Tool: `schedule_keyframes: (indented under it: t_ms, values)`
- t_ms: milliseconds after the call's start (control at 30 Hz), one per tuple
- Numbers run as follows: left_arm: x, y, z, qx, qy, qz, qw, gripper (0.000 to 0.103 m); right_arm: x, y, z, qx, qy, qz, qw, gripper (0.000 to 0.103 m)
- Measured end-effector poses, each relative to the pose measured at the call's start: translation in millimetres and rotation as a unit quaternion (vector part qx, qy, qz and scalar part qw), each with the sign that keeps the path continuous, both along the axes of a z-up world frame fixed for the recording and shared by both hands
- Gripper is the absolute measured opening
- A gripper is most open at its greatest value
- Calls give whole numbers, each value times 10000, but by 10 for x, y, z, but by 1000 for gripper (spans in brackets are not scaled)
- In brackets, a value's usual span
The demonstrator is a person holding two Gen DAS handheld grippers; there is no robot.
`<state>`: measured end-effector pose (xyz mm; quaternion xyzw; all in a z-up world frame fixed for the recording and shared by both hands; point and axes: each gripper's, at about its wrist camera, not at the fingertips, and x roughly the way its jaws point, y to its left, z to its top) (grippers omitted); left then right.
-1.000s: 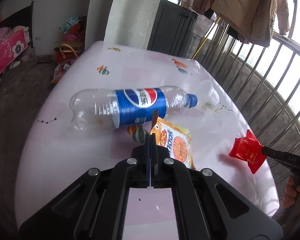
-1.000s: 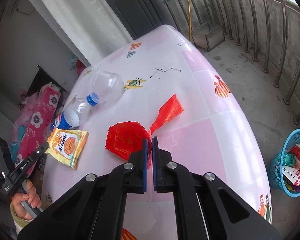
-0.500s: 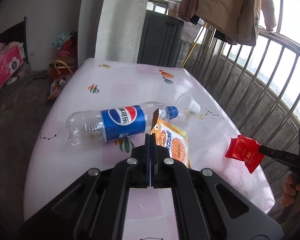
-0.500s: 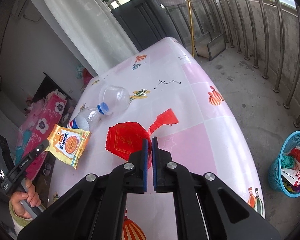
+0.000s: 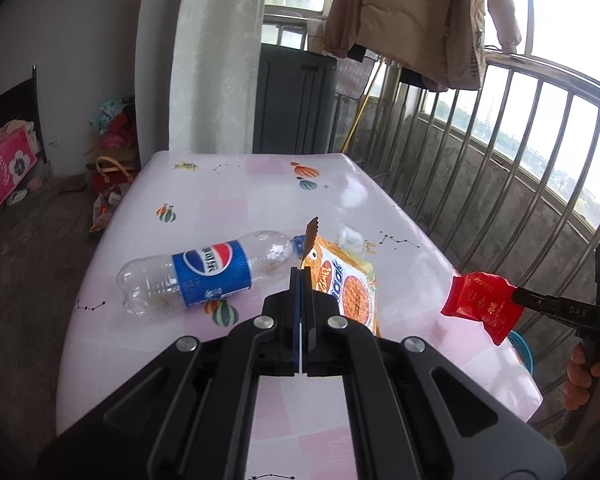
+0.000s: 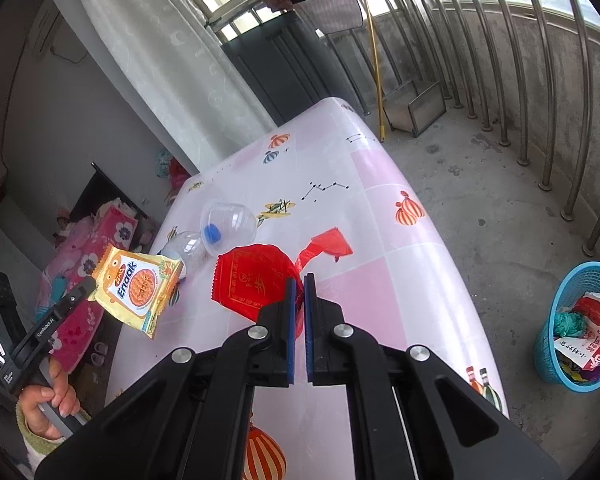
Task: Collect trash
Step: 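Lift the biscuit packet and red wrapper off the table with both tools, then carry both items over the blue wastebasket and open both tools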
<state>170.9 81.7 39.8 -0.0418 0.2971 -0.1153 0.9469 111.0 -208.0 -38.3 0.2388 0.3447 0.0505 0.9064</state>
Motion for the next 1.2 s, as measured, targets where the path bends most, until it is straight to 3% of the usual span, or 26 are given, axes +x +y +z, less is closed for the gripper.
schedule_keyframes:
  t_ms: [400, 767, 1000, 1200]
  values:
    - [-38, -393, 166, 110, -175, -391, 9990, 0, -348, -360, 126, 103, -288, -419, 9987, 4]
    - [82, -1263, 278, 117, -281, -1281, 9913, 0, -1032, -1214, 181, 105, -487, -1644, 9851, 4]
    - [173, -2417, 186, 100, -62, -2447, 9695, 0, -1629, -1953, -3, 155, -310, -2890, 9567, 4]
    - [210, -3586, -156, 204, 586, -3410, 9380, 0, -1893, -2460, -371, 343, 84, -3722, 9275, 4]
